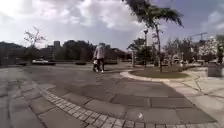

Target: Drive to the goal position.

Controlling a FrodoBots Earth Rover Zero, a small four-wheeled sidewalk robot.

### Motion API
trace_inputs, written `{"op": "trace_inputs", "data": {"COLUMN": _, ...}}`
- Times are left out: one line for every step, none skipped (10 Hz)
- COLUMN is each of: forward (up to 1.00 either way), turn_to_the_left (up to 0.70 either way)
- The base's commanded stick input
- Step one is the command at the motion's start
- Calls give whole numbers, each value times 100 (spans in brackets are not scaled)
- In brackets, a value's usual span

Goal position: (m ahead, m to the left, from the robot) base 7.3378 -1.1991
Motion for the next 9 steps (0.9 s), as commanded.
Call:
{"op": "trace_inputs", "data": {"forward": 70, "turn_to_the_left": 0}}
{"op": "trace_inputs", "data": {"forward": 70, "turn_to_the_left": 0}}
{"op": "trace_inputs", "data": {"forward": 70, "turn_to_the_left": 11}}
{"op": "trace_inputs", "data": {"forward": 70, "turn_to_the_left": 35}}
{"op": "trace_inputs", "data": {"forward": 70, "turn_to_the_left": 35}}
{"op": "trace_inputs", "data": {"forward": 70, "turn_to_the_left": 25}}
{"op": "trace_inputs", "data": {"forward": 70, "turn_to_the_left": 0}}
{"op": "trace_inputs", "data": {"forward": 70, "turn_to_the_left": 0}}
{"op": "trace_inputs", "data": {"forward": 70, "turn_to_the_left": 0}}
